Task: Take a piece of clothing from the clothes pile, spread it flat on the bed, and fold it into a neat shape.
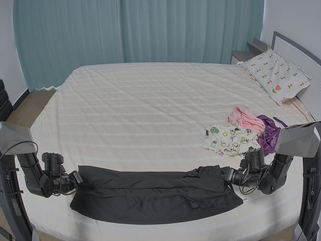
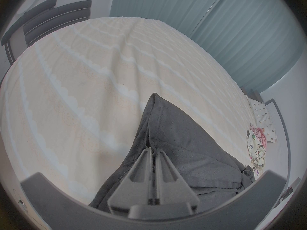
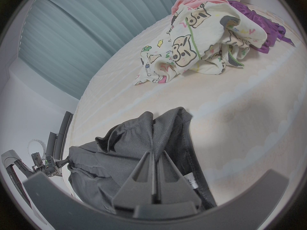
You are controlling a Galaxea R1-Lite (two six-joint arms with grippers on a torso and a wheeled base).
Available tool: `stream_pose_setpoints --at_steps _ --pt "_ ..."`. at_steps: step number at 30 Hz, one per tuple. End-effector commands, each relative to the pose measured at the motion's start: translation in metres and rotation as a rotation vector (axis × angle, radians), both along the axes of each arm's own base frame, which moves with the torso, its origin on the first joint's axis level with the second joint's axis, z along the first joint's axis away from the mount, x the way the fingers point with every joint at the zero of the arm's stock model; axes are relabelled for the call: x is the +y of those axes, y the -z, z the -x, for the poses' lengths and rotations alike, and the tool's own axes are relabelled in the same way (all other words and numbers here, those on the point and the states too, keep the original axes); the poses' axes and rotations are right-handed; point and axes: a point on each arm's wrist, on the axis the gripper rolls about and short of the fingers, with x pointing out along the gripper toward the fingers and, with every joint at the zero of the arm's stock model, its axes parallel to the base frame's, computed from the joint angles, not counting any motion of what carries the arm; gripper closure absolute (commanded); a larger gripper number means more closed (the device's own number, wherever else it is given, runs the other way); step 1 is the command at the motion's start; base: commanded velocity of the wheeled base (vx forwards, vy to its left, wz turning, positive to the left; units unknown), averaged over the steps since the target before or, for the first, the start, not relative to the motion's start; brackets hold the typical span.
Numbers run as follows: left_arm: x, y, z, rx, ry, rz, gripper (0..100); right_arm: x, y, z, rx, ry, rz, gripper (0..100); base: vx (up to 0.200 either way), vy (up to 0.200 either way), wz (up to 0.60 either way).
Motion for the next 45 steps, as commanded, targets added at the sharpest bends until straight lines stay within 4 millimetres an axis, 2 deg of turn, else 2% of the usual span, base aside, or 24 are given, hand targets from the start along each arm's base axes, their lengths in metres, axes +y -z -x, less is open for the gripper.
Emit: stream_pose_setpoints --at_steps 1,17,25,26,28,29,34,41,43,45 --pt "0.000 0.000 0.004 0.010 -0.003 -0.001 100 -0.001 0.000 0.004 0.010 -0.001 0.005 100 0.000 0.000 0.00" --pt "0.020 0.003 0.004 0.012 -0.053 -0.017 100 -0.010 0.000 0.004 0.014 0.027 0.003 100 0.000 0.000 0.00" --pt "0.019 0.006 0.006 0.023 -0.046 -0.014 100 -0.010 0.000 0.005 0.016 0.024 0.004 100 0.000 0.000 0.00" --pt "0.019 0.006 0.006 0.023 -0.046 -0.014 0 -0.010 0.000 0.005 0.016 0.024 0.004 100 0.000 0.000 0.00" --pt "0.018 0.007 0.010 0.039 -0.022 -0.032 0 -0.010 0.001 0.005 0.021 0.024 0.005 100 0.000 0.000 0.00" --pt "0.017 0.008 0.013 0.047 -0.009 -0.041 0 -0.010 0.000 0.005 0.020 0.025 0.003 0 0.000 0.000 0.00" --pt "0.018 0.004 0.013 0.031 0.002 -0.056 0 -0.012 -0.006 0.006 0.005 0.031 -0.001 0 0.000 0.000 0.00" --pt "0.027 -0.035 -0.007 -0.134 -0.088 0.030 0 -0.020 -0.026 -0.001 -0.044 0.096 -0.064 0 0.000 0.000 0.00" --pt "0.027 -0.036 -0.008 -0.138 -0.090 0.034 0 -0.020 -0.027 -0.002 -0.046 0.096 -0.065 0 0.000 0.000 0.00" --pt "0.027 -0.044 -0.029 -0.146 -0.091 0.064 0 -0.016 -0.023 -0.003 -0.038 0.091 -0.068 0 0.000 0.000 0.00"
